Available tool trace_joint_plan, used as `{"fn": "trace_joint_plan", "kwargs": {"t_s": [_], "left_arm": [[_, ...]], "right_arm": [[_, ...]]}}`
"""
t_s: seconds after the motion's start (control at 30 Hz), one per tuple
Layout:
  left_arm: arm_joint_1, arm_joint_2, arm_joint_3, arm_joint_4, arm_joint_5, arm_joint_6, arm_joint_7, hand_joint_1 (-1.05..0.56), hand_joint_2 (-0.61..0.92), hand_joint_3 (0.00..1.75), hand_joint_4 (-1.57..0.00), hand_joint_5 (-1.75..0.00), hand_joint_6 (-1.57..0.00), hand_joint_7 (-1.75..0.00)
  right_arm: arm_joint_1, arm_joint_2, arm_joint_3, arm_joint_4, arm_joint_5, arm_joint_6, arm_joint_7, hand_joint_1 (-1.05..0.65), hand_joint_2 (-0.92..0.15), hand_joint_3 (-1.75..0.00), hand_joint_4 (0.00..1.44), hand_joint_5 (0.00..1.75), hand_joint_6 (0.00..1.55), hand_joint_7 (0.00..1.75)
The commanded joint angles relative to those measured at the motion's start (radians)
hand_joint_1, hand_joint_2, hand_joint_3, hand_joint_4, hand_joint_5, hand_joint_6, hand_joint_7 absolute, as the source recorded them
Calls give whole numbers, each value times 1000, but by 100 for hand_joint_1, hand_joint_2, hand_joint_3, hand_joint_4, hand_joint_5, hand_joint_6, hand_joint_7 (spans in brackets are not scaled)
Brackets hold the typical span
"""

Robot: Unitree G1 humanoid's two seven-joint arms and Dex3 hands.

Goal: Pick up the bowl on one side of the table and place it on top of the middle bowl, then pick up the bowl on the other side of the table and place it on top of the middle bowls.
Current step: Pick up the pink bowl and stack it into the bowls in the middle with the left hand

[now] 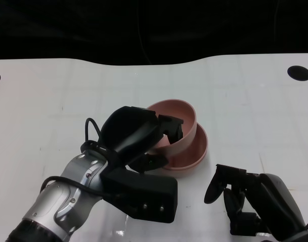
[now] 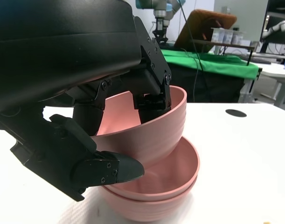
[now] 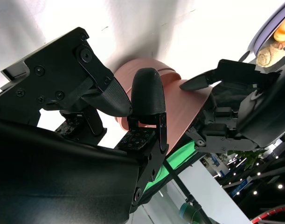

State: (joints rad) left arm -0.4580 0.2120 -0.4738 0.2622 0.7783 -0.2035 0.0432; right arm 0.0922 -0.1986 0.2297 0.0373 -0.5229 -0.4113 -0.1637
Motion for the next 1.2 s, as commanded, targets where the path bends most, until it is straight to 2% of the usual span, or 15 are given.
{"fn": "trace_joint_plan", "kwargs": {"t_s": [0.03, 0.23, 0.37, 0.47, 0.73, 0.77, 0.8, 0.9, 0.97, 1.0, 1.07, 1.2], "left_arm": [[-15, 7, -3, 7, -1, 5, -13, -24, 62, 87, -78, -174, -87, -96], [-19, 5, -8, 15, 3, 11, -18, -24, 63, 84, -78, -174, -87, -96], [-37, 0, -25, 66, 6, 17, -34, -24, 74, 62, -77, -170, -86, -94], [-45, -1, -29, 84, 2, 21, -43, -24, 81, 50, -78, -159, -87, -89], [-45, -2, -29, 84, -1, 28, -55, -26, 87, 41, -79, -148, -88, -82], [-44, -1, -30, 81, 0, 31, -60, -29, 89, 32, -74, -137, -84, -67], [-43, -1, -30, 79, 0, 33, -64, -30, 91, 28, -73, -134, -83, -60], [-44, 2, -31, 74, -4, 26, -73, -31, 92, 24, -71, -130, -82, -53], [-45, 7, -34, 73, -8, 6, -71, -33, 92, 22, -68, -88, -71, -23], [-45, 7, -35, 75, -9, -1, -72, -34, 92, 21, -67, -79, -69, -17], [-46, 8, -37, 80, -12, -9, -77, -35, 92, 21, -66, -71, -67, -11], [-47, 9, -37, 84, -13, -16, -78, -36, 92, 20, -66, -68, -67, -8]], "right_arm": [[3, -6, -8, -6, 7, -5, -5, -13, -21, -152, 92, 175, 81, 143], [5, -7, -9, -10, 10, -1, 0, -13, -21, -152, 91, 175, 81, 143], [5, -8, -9, -11, 9, -1, 1, -13, -21, -152, 91, 175, 81, 144], [6, -6, -8, -14, 9, 3, 2, -13, -20, -152, 90, 175, 81, 144], [6, -6, -8, -12, 12, -2, 1, -13, -20, -152, 90, 175, 81, 144], [6, -6, -8, -11, 13, -3, 1, -13, -20, -152, 90, 175, 81, 144], [7, -7, -8, -11, 13, -4, 1, -13, -20, -152, 90, 175, 81, 144], [7, -8, -8, -14, 13, -1, 5, -13, -20, -152, 90, 175, 81, 143], [6, -10, -8, -15, 11, 1, 8, -14, -20, -151, 90, 175, 80, 143], [5, -10, -8, -16, 11, 3, 9, -14, -20, -151, 90, 175, 80, 142], [6, -10, -8, -17, 11, 5, 11, -14, -20, -151, 89, 175, 80, 142], [7, -9, -9, -19, 11, 9, 15, -15, -21, -150, 89, 175, 80, 142]]}}
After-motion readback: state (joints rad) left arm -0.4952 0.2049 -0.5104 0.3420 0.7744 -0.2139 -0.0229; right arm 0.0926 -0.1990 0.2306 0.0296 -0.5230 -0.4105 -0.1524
